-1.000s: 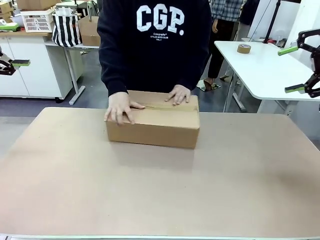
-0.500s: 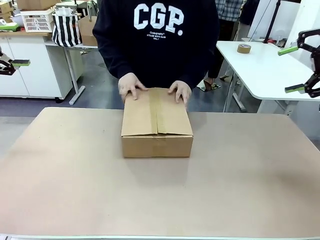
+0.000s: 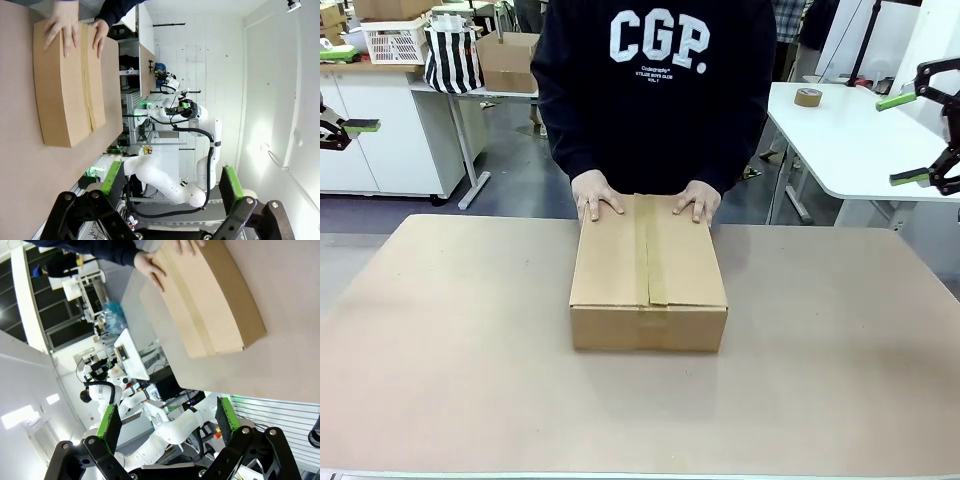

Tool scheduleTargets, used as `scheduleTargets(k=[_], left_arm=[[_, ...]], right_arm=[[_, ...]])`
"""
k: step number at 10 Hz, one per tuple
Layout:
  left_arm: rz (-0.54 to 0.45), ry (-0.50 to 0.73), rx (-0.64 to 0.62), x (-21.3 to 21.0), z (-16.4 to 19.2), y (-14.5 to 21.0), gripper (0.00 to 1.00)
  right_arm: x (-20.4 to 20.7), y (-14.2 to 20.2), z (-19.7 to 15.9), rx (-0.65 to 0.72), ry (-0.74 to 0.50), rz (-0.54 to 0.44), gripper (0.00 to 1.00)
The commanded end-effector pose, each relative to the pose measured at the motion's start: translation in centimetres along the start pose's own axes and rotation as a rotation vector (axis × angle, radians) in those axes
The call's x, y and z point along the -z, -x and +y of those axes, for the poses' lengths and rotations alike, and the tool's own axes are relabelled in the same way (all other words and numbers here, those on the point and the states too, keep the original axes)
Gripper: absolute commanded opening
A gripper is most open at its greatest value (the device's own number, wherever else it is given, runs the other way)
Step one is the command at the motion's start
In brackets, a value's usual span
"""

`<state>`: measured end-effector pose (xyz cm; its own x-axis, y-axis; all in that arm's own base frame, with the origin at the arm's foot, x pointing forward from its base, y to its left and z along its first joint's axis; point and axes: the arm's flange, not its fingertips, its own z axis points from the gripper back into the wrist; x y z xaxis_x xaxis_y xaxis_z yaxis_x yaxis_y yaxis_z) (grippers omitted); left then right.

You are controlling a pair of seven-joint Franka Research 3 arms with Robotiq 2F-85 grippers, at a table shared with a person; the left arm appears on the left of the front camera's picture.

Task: Pack the gift set into the box.
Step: Press and hold the closed box until the human finishes sealing it.

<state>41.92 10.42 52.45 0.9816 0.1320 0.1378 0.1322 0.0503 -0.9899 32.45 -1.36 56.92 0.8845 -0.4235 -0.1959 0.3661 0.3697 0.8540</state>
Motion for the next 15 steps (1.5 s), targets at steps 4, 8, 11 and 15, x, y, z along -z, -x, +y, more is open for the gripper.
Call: scheduleTargets(k=[4,8,11,15], left_arm=[[-0.001,0.019,0.005,0.12,-0.07,0.23,1.0],[-0.001,0.019,0.005,0.12,-0.07,0.23,1.0],[-0.001,0.019,0.005,0.12,-0.07,0.23,1.0],[0.0,0.0,0.0,0.0,0.0,0.0,1.0]], right_arm=[[0.06,-0.08,0.39,0.002,-0.022,0.007,1.0],[0.06,-0.08,0.39,0.002,-0.022,0.007,1.0],[0.06,-0.08,0.39,0.002,-0.022,0.007,1.0],[0.0,0.0,0.0,0.0,0.0,0.0,1.0]])
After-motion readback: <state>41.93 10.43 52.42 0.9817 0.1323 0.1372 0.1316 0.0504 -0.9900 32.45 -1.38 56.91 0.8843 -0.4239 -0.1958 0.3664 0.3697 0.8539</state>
